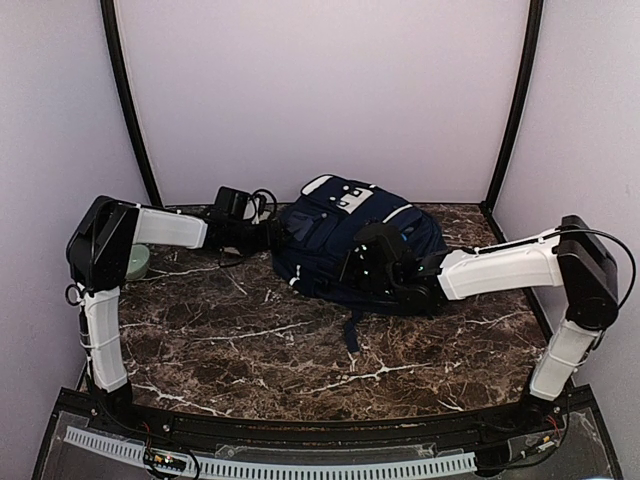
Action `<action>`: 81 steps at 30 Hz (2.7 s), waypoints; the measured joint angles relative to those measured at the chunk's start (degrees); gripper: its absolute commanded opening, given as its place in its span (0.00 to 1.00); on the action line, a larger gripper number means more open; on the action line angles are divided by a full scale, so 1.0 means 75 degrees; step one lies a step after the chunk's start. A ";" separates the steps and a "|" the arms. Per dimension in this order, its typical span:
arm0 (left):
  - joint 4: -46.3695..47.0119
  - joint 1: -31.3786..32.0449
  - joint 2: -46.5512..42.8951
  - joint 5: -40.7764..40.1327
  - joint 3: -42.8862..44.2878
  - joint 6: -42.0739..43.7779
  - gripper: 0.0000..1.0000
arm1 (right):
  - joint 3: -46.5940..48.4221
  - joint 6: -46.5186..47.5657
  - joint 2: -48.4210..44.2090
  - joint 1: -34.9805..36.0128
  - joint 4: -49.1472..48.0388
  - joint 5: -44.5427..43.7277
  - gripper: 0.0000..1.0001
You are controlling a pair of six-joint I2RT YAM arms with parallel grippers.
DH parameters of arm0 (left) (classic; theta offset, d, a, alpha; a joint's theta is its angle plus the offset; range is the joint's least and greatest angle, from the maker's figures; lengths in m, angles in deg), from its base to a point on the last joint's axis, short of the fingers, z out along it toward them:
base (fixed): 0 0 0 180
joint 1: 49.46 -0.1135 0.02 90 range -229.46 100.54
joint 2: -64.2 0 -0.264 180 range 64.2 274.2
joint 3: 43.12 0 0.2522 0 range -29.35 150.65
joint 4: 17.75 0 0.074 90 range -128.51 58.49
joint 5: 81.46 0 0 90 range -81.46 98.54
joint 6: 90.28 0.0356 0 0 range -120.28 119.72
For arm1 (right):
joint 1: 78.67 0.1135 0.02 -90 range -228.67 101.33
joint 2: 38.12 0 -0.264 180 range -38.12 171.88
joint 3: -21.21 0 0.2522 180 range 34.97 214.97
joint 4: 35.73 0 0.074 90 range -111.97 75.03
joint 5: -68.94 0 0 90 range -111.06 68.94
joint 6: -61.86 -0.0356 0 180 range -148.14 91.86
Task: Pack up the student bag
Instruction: Pick up the student bag from the upper front pocket, then hold the upper front pocket of the student bag.
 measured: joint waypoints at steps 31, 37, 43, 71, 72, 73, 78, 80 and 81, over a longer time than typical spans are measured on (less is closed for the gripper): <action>0.0323 0.0067 -0.0294 -0.0262 -0.0326 0.0428 0.00 | -0.0746 0.0143 -0.0533 -0.0580 -0.0242 0.0918 0.00; 0.0128 0.0146 -0.0370 -0.0577 -0.0326 0.0784 0.00 | -0.0935 0.0656 -0.1332 -0.1137 0.0886 0.2221 0.00; -0.0032 0.0169 -0.0417 -0.0807 -0.0326 0.1026 0.00 | -0.1087 0.1230 -0.2232 -0.1673 0.2471 0.2943 0.00; 0.2107 0.2425 -0.2693 0.0863 -0.1906 0.5523 0.73 | -0.0720 0.3389 -0.2055 -0.2943 0.3824 0.4916 0.00; 0.2130 0.2760 -0.2567 0.1003 -0.1851 0.5945 0.74 | -0.0720 0.3392 -0.2034 -0.2949 0.3809 0.4948 0.00; 0.2171 0.2981 -0.2430 0.1093 -0.1813 0.6301 0.76 | -0.0720 0.3392 -0.2008 -0.2958 0.3786 0.4995 0.00; 0.2381 0.3780 -0.1204 0.0731 -0.1483 0.8250 0.77 | -0.0720 0.3395 -0.1947 -0.2990 0.3701 0.5205 0.00; 0.2416 0.3920 -0.0606 0.0312 -0.1110 0.8725 0.71 | -0.0717 0.3398 -0.1947 -0.2999 0.3695 0.5240 0.00; 0.2457 0.3949 -0.0414 0.0154 -0.0959 0.8859 0.65 | -0.0717 0.3401 -0.1947 -0.2999 0.3695 0.5249 0.00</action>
